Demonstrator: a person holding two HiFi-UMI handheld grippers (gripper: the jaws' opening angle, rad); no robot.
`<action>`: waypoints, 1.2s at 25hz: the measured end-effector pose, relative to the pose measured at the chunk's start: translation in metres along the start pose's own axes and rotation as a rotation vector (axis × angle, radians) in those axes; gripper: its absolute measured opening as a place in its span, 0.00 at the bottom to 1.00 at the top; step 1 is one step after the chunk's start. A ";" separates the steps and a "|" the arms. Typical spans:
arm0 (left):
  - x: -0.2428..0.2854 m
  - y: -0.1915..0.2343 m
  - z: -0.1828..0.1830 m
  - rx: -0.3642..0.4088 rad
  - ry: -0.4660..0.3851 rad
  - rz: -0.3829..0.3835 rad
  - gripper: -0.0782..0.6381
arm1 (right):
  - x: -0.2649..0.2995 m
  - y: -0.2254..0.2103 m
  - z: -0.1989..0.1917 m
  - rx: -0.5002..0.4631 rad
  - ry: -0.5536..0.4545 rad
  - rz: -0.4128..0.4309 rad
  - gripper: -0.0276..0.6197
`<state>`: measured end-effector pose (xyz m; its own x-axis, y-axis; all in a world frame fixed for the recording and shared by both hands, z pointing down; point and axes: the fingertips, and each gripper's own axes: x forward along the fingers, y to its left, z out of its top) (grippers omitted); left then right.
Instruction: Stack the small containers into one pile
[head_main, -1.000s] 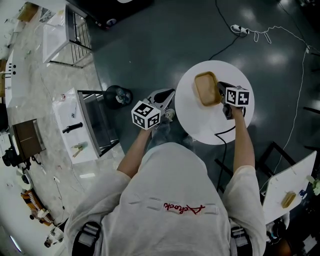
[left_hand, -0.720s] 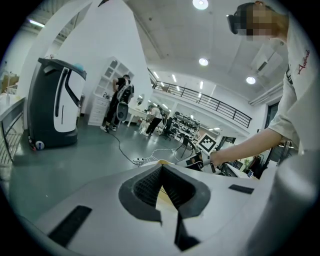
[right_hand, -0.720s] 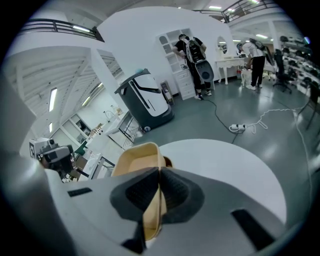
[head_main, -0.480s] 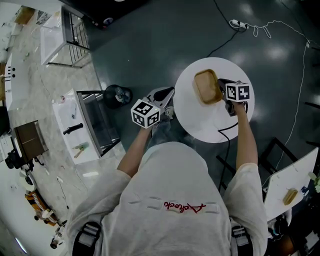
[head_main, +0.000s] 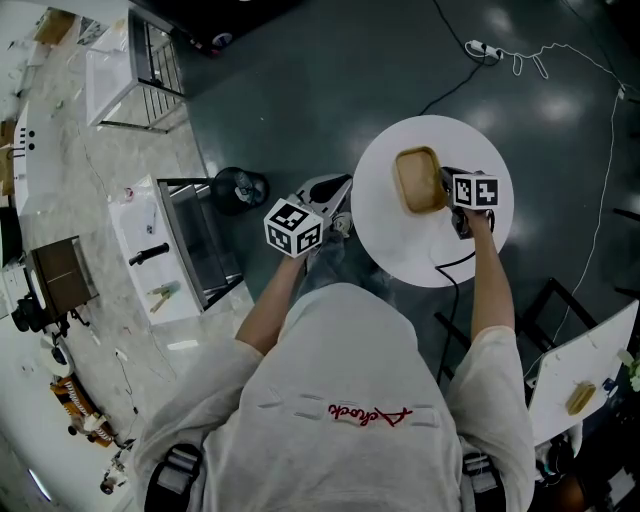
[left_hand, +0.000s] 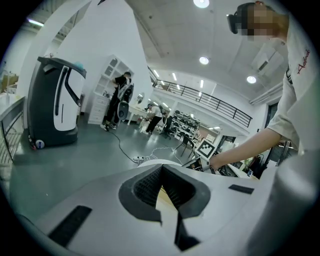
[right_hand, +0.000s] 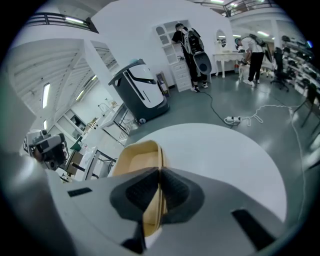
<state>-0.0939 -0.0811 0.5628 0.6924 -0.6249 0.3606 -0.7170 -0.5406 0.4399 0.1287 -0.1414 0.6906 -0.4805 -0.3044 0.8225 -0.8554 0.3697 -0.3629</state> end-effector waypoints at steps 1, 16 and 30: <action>-0.001 0.001 0.000 -0.001 0.001 0.001 0.12 | 0.001 -0.001 -0.001 0.006 -0.003 -0.003 0.09; -0.006 -0.007 0.000 0.018 0.001 -0.016 0.12 | -0.007 0.004 -0.005 -0.017 -0.082 -0.034 0.26; -0.009 -0.034 -0.004 0.043 -0.008 -0.070 0.12 | -0.044 0.026 -0.017 -0.038 -0.204 -0.067 0.08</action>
<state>-0.0750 -0.0546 0.5479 0.7406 -0.5889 0.3235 -0.6696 -0.6069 0.4281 0.1312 -0.1037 0.6524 -0.4552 -0.4997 0.7370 -0.8807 0.3745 -0.2900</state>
